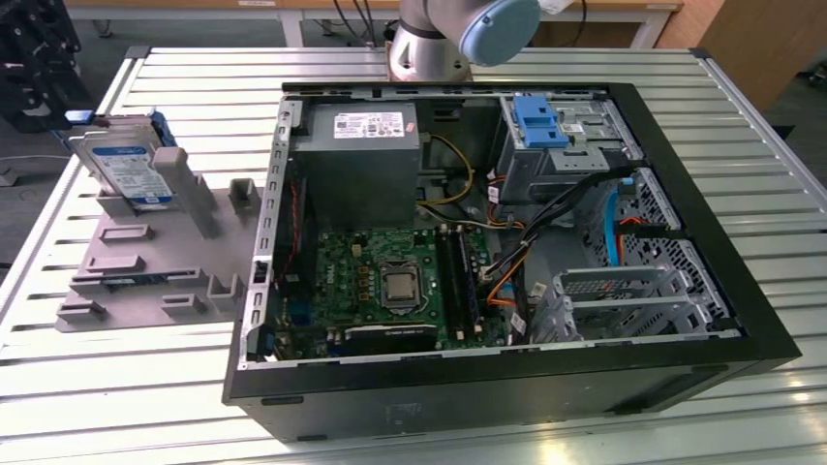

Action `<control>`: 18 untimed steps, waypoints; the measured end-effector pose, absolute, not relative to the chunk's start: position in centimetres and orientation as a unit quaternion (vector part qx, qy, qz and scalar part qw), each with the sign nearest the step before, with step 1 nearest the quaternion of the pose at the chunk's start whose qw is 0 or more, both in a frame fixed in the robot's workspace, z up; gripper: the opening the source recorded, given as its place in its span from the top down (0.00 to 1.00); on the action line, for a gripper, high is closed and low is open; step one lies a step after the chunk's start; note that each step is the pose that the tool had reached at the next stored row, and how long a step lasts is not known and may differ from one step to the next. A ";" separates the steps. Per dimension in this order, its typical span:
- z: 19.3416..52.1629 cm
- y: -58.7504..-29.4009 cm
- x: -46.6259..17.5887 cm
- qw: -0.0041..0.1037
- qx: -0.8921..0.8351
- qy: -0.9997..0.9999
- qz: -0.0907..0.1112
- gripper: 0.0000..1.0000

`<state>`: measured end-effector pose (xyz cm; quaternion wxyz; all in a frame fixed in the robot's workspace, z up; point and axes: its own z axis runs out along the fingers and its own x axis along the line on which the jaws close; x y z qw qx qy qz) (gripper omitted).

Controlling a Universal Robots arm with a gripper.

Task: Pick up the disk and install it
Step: 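Pick up the disk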

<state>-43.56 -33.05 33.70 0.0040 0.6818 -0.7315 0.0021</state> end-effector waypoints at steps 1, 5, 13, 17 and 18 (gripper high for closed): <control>33.6 -33.0 -43.6 0.004 0.682 -0.731 0.002 0.45; 33.4 -33.0 -43.6 0.004 0.689 -0.725 0.002 0.45; 33.3 -33.0 -43.7 0.004 0.692 -0.722 0.002 0.45; 33.3 -33.0 -43.7 0.004 0.692 -0.722 0.002 0.45; 33.3 -33.0 -43.7 0.004 0.692 -0.722 0.002 0.45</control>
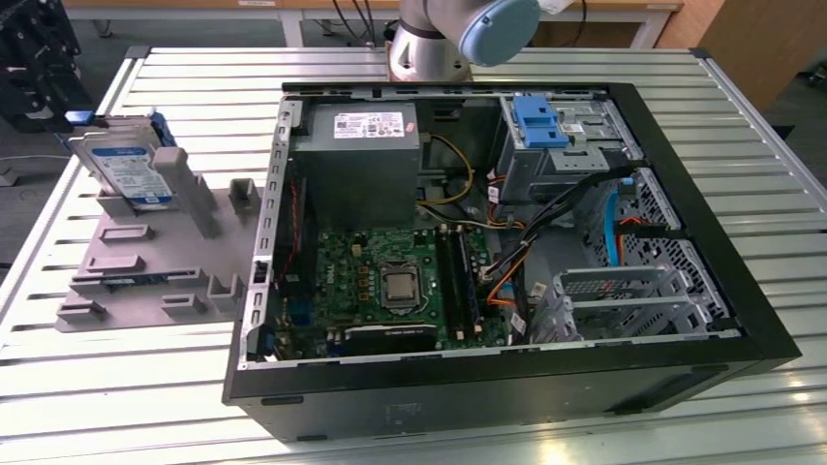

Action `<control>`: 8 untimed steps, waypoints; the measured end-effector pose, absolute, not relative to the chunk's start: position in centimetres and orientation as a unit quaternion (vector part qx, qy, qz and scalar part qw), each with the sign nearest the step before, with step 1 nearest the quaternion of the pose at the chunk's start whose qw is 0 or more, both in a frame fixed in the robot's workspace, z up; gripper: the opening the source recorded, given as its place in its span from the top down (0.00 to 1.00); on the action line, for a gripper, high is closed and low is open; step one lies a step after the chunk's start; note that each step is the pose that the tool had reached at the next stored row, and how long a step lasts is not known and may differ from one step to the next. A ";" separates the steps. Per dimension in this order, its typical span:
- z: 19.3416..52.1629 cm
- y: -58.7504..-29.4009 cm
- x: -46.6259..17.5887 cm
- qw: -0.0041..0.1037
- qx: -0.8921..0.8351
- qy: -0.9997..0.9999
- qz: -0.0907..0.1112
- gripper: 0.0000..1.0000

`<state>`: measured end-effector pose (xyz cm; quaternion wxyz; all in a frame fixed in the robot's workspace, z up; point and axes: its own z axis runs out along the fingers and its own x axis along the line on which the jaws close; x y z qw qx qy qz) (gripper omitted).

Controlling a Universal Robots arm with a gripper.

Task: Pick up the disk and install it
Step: 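Pick up the disk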

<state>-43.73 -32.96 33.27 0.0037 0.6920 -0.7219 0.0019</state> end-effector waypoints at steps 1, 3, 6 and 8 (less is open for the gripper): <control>33.3 -33.0 -43.7 0.004 0.692 -0.722 0.002 0.45; 33.3 -33.0 -43.7 0.004 0.692 -0.722 0.002 0.45; 33.3 -33.0 -43.7 0.004 0.692 -0.722 0.002 0.45; 33.3 -32.9 -43.7 0.004 0.692 -0.722 0.002 0.45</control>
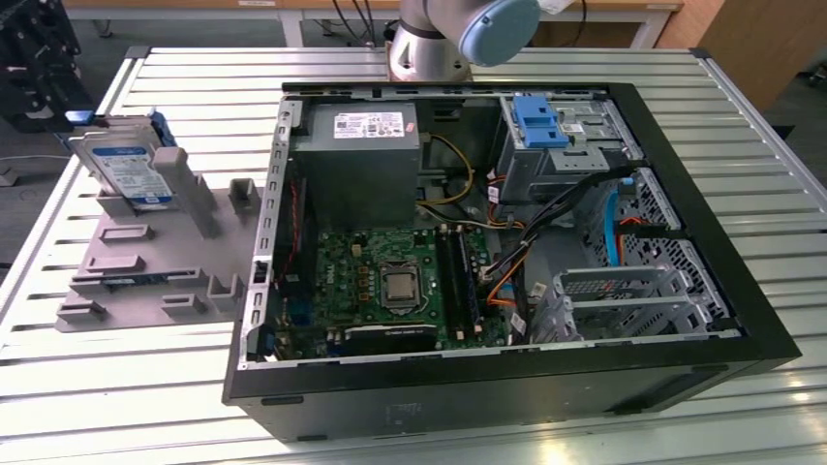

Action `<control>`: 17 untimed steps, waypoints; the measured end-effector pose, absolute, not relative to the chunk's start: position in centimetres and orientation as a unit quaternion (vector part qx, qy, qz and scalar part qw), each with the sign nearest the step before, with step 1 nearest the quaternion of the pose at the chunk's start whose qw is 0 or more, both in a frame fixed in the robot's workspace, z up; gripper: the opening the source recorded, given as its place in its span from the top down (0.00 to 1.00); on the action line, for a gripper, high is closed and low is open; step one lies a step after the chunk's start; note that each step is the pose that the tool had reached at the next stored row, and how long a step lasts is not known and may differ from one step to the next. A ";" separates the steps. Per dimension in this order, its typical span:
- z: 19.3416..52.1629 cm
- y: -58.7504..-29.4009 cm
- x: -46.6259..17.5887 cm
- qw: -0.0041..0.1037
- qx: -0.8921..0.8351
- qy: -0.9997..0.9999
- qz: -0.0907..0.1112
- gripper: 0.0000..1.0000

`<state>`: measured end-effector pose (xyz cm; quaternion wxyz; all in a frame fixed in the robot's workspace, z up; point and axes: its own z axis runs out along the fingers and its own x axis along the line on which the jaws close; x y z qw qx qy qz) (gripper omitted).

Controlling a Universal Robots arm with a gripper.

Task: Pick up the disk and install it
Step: 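Pick up the disk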

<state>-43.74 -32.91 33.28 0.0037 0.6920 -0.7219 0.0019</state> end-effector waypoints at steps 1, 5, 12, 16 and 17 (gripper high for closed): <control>33.3 -32.9 -43.7 0.004 0.692 -0.722 0.002 0.45; 33.2 -32.7 -43.8 0.004 0.697 -0.717 0.002 0.45; 32.6 -32.7 -44.0 0.003 0.703 -0.711 0.001 0.45; 32.2 -32.7 -44.0 0.003 0.704 -0.711 0.001 0.45; 32.0 -32.7 -44.0 0.003 0.704 -0.710 0.001 0.45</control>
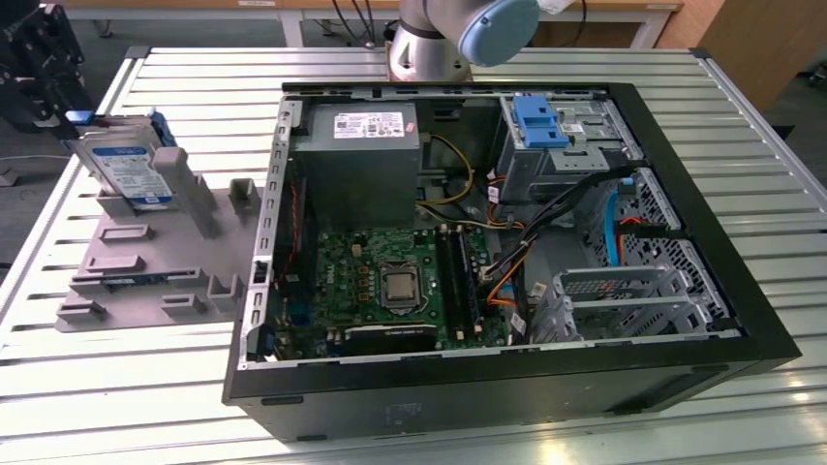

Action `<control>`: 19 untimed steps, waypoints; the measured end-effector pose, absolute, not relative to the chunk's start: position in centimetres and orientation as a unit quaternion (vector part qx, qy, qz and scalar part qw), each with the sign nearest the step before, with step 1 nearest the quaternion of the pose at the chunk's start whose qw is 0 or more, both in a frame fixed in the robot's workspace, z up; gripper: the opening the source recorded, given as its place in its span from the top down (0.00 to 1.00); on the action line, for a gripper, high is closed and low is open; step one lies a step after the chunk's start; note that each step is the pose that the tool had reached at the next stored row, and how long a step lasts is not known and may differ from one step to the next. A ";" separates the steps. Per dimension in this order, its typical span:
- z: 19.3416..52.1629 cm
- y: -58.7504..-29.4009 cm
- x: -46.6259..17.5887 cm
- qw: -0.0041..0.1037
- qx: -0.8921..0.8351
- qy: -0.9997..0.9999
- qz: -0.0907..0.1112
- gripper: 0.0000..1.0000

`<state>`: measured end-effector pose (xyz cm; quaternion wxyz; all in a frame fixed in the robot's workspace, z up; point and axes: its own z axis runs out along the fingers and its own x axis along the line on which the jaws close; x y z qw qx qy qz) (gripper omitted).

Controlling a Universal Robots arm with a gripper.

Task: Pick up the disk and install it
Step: 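Pick up the disk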

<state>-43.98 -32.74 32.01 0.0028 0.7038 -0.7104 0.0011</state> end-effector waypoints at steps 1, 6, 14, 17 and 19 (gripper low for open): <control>31.9 -32.7 -44.0 0.002 0.704 -0.710 0.001 0.45; 31.7 -32.7 -44.0 0.002 0.705 -0.710 0.000 0.45; 31.0 -32.7 -44.1 0.001 0.720 -0.694 0.000 0.45; 30.5 -32.7 -44.1 0.001 0.720 -0.694 0.000 0.45; 30.3 -32.7 -44.1 0.001 0.720 -0.694 0.000 0.45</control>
